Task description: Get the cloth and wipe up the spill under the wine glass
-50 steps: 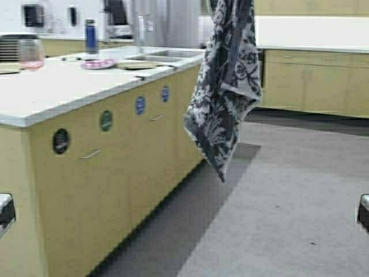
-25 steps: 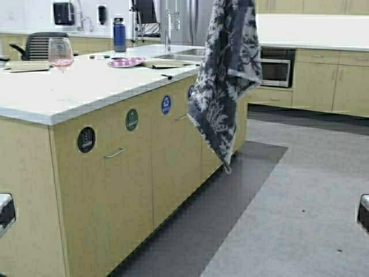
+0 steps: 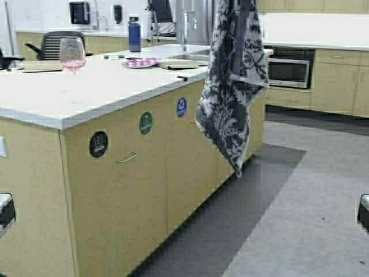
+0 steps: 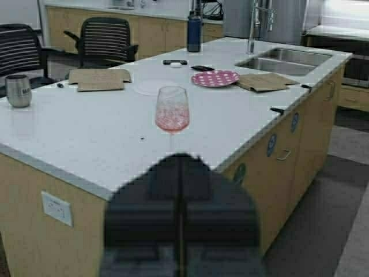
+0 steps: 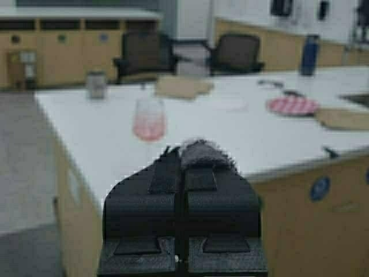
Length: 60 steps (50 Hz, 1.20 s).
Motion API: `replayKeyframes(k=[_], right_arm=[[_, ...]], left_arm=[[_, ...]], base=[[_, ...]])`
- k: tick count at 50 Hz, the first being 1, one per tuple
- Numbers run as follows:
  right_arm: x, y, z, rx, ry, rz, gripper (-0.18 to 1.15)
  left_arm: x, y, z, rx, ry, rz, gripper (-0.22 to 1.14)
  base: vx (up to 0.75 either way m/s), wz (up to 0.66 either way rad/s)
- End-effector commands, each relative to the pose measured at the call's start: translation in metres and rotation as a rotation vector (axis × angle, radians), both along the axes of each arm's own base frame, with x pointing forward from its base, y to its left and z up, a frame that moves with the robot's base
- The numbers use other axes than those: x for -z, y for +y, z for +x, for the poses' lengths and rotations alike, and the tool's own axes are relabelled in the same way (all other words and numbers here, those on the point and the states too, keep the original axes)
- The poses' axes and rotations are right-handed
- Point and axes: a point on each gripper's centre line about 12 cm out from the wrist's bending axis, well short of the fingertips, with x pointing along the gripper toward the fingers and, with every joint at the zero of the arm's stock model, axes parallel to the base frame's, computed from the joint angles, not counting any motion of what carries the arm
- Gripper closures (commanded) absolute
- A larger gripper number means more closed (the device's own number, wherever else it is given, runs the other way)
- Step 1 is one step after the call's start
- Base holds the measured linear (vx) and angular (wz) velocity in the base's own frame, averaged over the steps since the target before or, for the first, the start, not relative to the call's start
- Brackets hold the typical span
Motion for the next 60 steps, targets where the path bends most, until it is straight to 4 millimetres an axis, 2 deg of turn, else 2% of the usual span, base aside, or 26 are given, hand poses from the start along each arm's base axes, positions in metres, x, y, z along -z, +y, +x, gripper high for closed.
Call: replayKeyframes(k=[1, 20, 27, 40, 47, 60], right_arm=[[-0.006, 0.001, -0.002, -0.006, -0.027, 0.006, 0.88], [-0.014, -0.003, -0.008, -0.007, -0.055, 0.016, 0.88], [-0.012, -0.007, -0.015, -0.005, -0.060, 0.016, 0.88], [-0.025, -0.012, -0.024, -0.006, -0.115, 0.049, 0.88], [-0.025, -0.015, -0.027, -0.006, -0.117, 0.052, 0.88], [-0.026, -0.015, -0.028, -0.005, -0.127, 0.058, 0.88]], left_arm=[[-0.001, 0.000, 0.002, -0.001, 0.001, -0.008, 0.89], [0.008, -0.002, 0.006, 0.022, 0.033, -0.066, 0.89], [0.010, -0.010, 0.016, 0.069, 0.070, -0.068, 0.89], [0.010, -0.040, 0.047, 0.211, 0.126, -0.077, 0.89], [0.015, -0.056, 0.061, 0.269, 0.171, -0.072, 0.89], [0.048, -0.084, 0.082, 0.357, 0.241, -0.055, 0.89]], base=[[0.20, 0.13], [0.21, 0.14], [0.22, 0.19], [0.23, 0.27], [0.23, 0.34], [0.21, 0.32]])
